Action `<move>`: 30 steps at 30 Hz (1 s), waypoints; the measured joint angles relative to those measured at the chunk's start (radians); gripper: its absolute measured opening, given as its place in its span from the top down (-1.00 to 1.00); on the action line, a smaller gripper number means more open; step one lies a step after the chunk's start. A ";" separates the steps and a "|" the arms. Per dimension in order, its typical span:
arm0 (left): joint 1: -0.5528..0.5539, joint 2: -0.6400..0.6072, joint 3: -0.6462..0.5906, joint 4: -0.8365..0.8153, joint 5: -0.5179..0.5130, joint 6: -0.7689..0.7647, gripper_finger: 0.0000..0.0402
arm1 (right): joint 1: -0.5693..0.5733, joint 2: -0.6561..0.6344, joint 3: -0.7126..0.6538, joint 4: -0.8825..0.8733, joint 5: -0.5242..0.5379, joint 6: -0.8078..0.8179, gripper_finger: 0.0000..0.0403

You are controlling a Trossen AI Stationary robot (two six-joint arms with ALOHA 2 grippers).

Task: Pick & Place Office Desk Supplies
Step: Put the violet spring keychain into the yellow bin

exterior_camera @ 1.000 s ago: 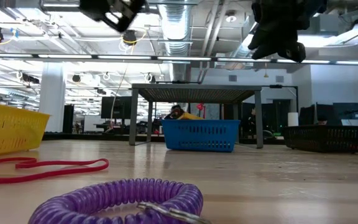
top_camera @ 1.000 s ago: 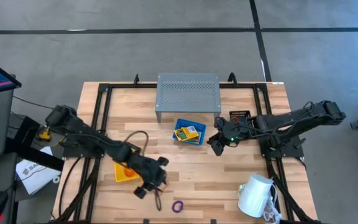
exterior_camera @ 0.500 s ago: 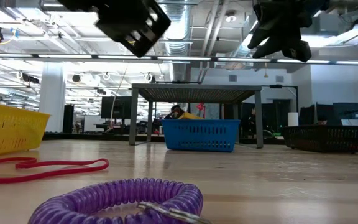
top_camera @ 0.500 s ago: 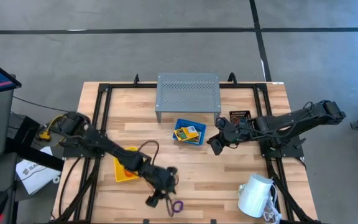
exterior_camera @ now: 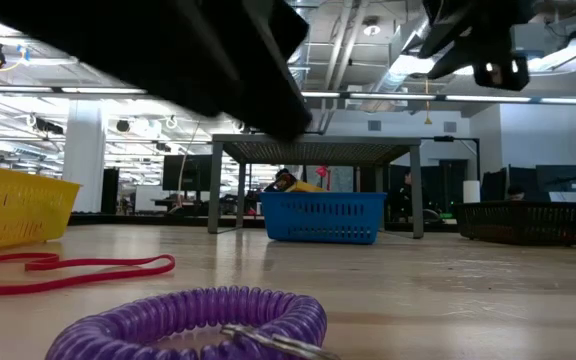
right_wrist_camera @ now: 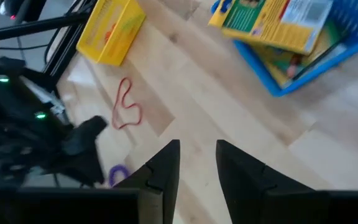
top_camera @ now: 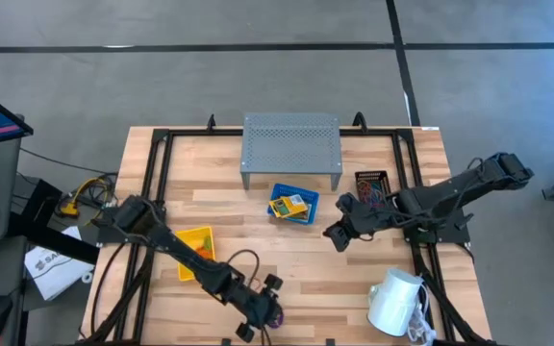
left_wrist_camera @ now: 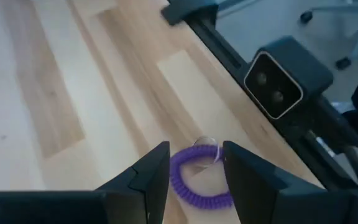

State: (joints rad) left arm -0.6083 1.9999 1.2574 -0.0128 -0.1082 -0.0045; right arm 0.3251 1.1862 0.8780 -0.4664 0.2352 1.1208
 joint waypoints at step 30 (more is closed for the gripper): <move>-0.002 0.102 0.019 -0.061 -0.076 -0.234 0.29 | 0.224 0.000 0.000 0.169 0.212 0.154 0.49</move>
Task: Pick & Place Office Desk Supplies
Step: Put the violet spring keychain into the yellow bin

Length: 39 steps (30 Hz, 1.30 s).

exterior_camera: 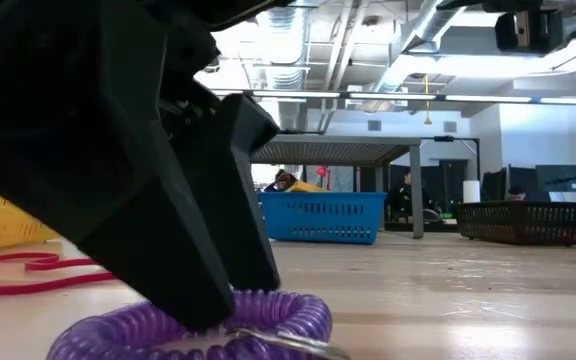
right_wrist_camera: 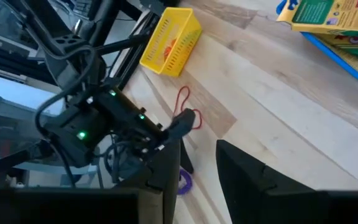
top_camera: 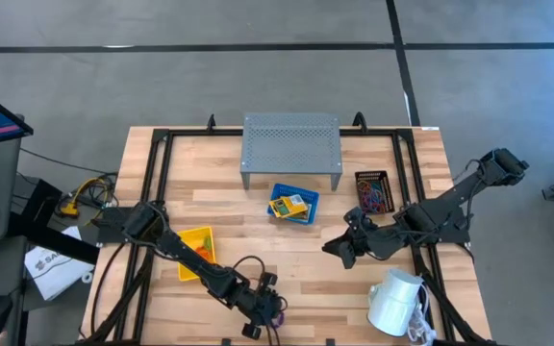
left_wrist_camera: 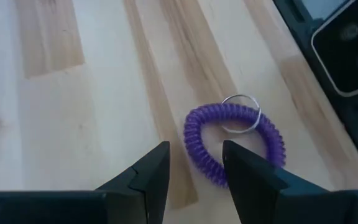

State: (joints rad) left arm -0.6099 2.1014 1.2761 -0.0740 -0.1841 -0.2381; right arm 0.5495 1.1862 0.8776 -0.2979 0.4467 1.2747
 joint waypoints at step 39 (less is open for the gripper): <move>0.025 -0.317 -0.019 -0.304 -0.068 -0.299 0.99 | 0.006 0.000 0.000 -0.003 -0.001 -0.055 0.49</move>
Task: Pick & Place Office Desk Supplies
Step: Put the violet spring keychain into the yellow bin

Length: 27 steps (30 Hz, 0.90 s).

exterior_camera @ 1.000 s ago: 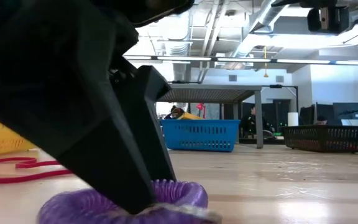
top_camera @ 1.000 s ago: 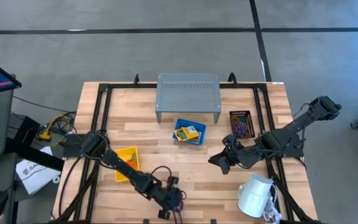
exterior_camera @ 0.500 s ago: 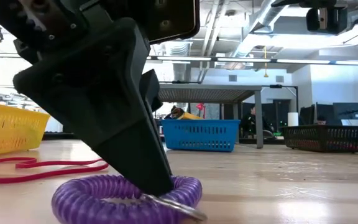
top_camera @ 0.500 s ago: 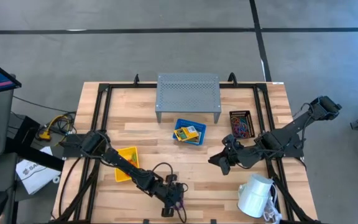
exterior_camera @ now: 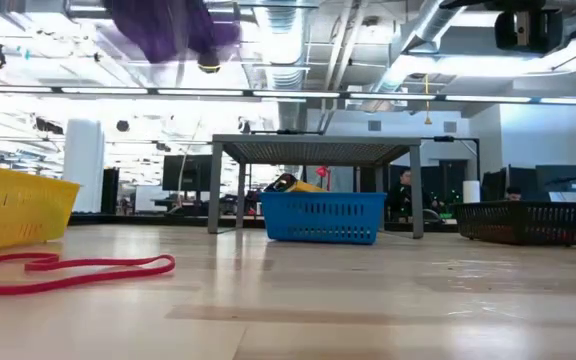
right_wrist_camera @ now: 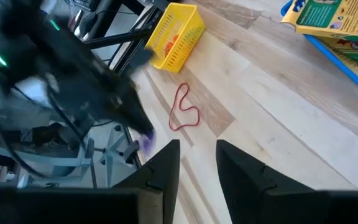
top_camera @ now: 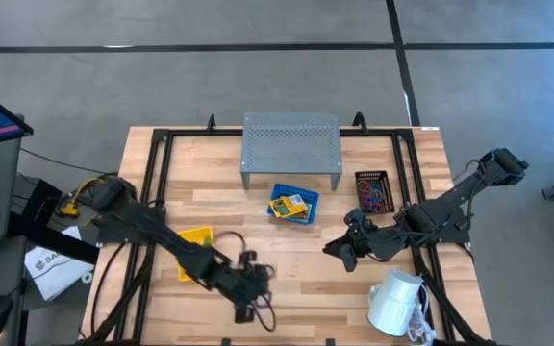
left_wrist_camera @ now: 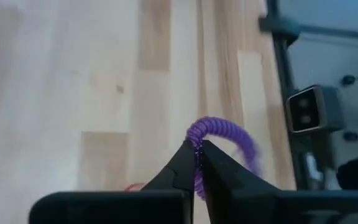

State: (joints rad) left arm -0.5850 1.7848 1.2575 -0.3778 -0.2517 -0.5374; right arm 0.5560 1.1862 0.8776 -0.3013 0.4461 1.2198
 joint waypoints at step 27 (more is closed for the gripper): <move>-0.160 -1.128 -0.747 -0.317 -0.051 -0.657 1.00 | 0.000 0.000 0.000 -0.008 -0.003 0.003 0.49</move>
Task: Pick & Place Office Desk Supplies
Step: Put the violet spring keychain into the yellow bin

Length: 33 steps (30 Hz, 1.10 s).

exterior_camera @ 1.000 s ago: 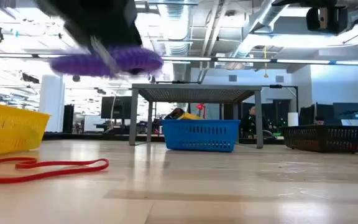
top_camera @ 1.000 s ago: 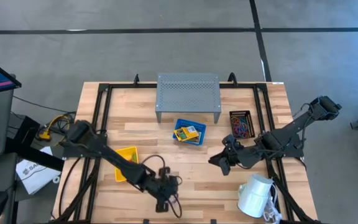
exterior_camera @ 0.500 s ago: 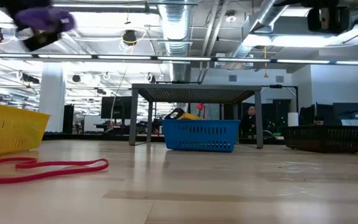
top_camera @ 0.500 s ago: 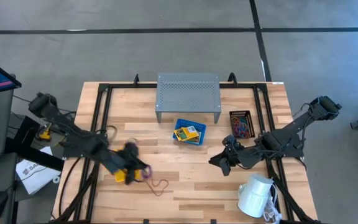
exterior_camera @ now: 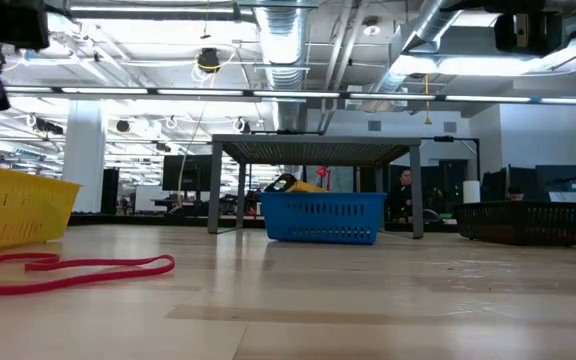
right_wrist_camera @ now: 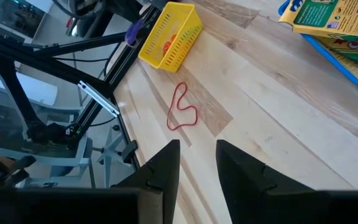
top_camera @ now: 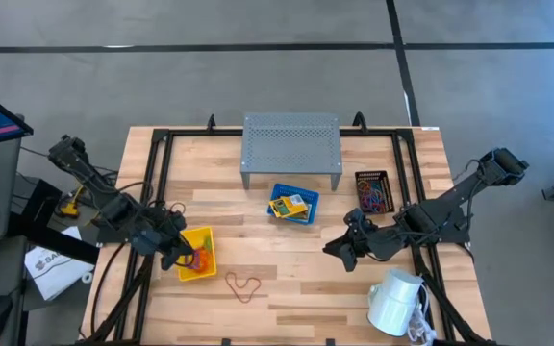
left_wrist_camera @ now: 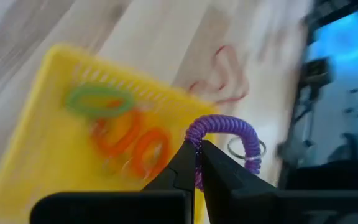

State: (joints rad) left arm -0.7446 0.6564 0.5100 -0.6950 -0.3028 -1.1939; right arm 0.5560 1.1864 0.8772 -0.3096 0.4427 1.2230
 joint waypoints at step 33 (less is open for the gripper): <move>0.023 0.374 0.078 -0.206 -0.041 -0.131 0.99 | 0.000 0.000 0.000 0.052 0.000 -0.001 0.49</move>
State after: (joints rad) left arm -0.7212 1.0306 0.5877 -0.9006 -0.3439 -1.3251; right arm 0.5560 1.1866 0.8772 -0.2574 0.4423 1.2224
